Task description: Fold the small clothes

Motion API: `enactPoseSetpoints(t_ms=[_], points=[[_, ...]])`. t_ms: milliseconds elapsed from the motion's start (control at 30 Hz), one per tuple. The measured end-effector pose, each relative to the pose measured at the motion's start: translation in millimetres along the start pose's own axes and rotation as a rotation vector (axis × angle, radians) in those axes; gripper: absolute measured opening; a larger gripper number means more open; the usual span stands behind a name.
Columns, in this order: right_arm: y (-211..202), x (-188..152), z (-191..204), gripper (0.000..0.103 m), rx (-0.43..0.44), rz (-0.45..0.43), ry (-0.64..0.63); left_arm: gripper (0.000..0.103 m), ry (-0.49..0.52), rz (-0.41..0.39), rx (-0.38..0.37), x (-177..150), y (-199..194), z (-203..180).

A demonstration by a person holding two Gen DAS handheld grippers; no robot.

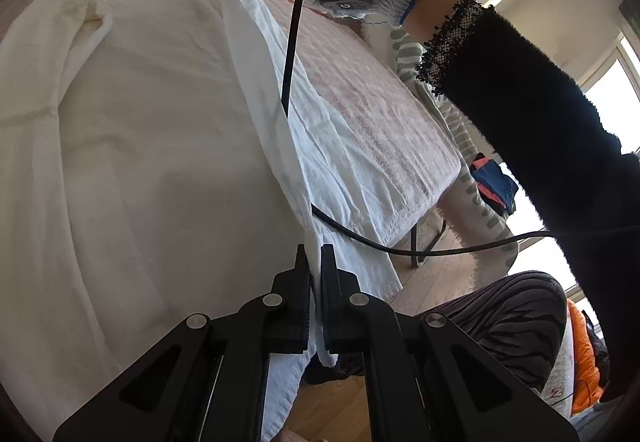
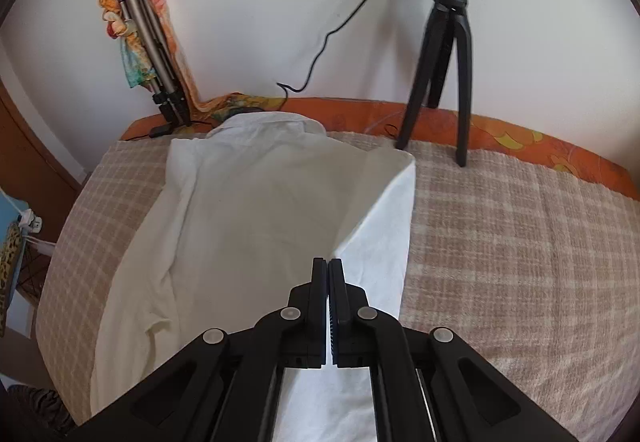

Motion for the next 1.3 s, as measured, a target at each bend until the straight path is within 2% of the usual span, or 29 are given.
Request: enactPoseSetpoints(t_ms=[100, 200, 367, 433, 467, 500, 600, 700, 867, 1000, 1100, 1267, 1300], points=[[9.8, 5.9, 32.1, 0.0, 0.041, 0.003, -0.091, 0.003, 0.0, 0.008, 0.001, -4.4, -0.3, 2.0], [34.7, -2.1, 52.6, 0.0, 0.035, 0.05, -0.158, 0.003, -0.018, 0.015, 0.005, -7.1, 5.1, 7.1], [70.4, -26.7, 51.0, 0.0, 0.005, 0.118, -0.158, 0.003, -0.021, 0.019, 0.008, -10.4, 11.9, 10.6], [70.3, -30.9, 43.0, 0.006, -0.014, 0.13, -0.127, 0.003, -0.015, 0.017, 0.001, -10.4, 9.4, 10.0], [63.7, -30.1, 40.4, 0.02, -0.009, 0.12, -0.106, 0.003, -0.011, 0.018, -0.001, -10.3, 8.6, 9.3], [51.9, -26.6, 38.6, 0.026, 0.006, 0.094, -0.089, 0.003, -0.011, 0.02, -0.007, -10.2, 7.8, 8.4], [3.4, -20.5, 28.1, 0.026, 0.042, 0.024, -0.04, 0.007, -0.002, 0.026, 0.006, -10.8, 5.9, 6.9], [-51.2, -31.3, 10.5, 0.027, 0.059, -0.021, 0.011, 0.009, 0.022, 0.008, 0.022, -11.1, -0.3, 2.8], [-112.2, -94.1, -15.4, 0.029, 0.054, 0.018, 0.07, 0.009, 0.03, -0.028, 0.038, -8.9, -19.0, 0.9], [-132.6, -160.4, -21.6, 0.029, 0.067, 0.09, 0.107, 0.01, 0.053, -0.054, 0.054, -8.9, -33.5, -3.0], [-135.2, -199.7, -24.2, 0.031, 0.082, 0.149, 0.152, 0.022, 0.06, -0.055, 0.063, -12.0, -31.2, -7.0], [-130.0, -227.0, -20.4, 0.036, 0.085, 0.2, 0.157, 0.024, 0.051, -0.037, 0.069, -17.3, -15.0, -1.4], [-129.2, -228.2, -18.6, 0.032, 0.081, 0.193, 0.15, 0.024, 0.037, -0.033, 0.067, -19.1, -12.7, 0.2]])
Point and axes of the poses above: each gripper's, at about its wrist camera, not at the fingertips, and y roughly the way its jaws point, z to its left, x to its top, the point moved 9 cm from there along y, roughly the way its jaws point, and after that the axes turned 11 degrees about -z, right-handed, at the moved point
